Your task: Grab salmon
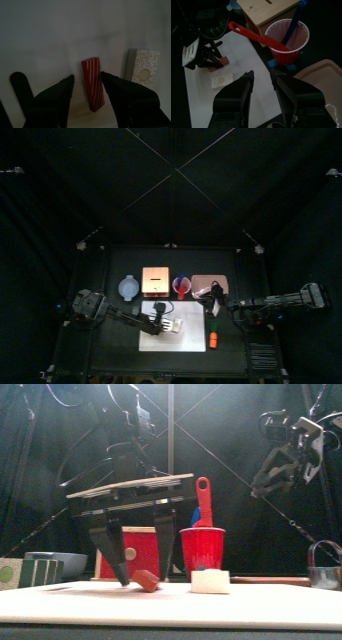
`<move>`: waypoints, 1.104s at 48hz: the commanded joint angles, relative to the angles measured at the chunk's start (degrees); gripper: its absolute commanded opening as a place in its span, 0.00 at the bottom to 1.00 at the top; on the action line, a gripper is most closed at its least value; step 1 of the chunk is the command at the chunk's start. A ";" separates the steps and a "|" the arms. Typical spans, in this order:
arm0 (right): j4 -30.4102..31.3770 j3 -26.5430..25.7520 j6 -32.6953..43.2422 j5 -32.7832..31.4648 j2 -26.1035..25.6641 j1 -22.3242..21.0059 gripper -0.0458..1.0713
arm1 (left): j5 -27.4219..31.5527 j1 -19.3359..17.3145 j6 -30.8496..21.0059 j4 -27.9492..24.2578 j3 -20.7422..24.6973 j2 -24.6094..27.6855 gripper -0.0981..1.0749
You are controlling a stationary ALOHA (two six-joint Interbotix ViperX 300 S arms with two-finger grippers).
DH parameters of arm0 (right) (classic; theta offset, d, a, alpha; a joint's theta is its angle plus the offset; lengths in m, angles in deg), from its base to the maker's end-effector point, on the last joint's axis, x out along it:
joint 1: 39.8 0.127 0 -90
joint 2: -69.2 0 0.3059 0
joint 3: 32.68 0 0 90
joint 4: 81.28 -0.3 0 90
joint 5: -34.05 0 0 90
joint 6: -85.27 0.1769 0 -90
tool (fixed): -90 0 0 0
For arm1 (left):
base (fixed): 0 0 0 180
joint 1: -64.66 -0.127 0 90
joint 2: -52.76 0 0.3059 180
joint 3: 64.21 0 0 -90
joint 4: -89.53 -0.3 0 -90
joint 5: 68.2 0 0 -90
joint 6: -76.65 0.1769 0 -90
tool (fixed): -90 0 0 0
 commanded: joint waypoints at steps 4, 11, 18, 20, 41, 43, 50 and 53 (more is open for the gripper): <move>0.09 -0.62 -0.09 0.09 -0.26 0.00 0.69 | 0.18 0.18 0.00 0.09 1.32 -0.26 0.80; 0.00 -0.44 0.00 0.09 -0.35 0.00 0.69 | 0.18 0.18 0.00 0.44 1.32 -0.18 0.80; 0.09 -0.35 0.00 0.09 -0.35 0.09 0.69 | 0.53 0.35 -0.09 1.14 1.76 0.44 0.80; 0.09 -0.35 0.00 0.09 -0.35 0.09 0.69 | 0.70 0.44 -0.09 1.67 1.93 0.62 0.80; -0.44 -0.35 0.00 0.09 -0.44 0.09 0.69 | 1.76 0.79 -0.09 3.52 2.55 1.93 0.79; -0.62 -0.35 0.00 0.09 -0.44 0.18 0.69 | 1.85 0.88 -0.09 3.60 2.55 1.93 0.79; -0.97 -0.35 0.00 0.09 -0.44 0.18 0.69 | 3.16 1.05 -0.09 3.69 2.55 1.32 0.79; -0.97 -0.35 0.00 0.09 -0.44 0.18 0.69 | 4.13 1.14 0.00 3.69 2.55 1.05 0.78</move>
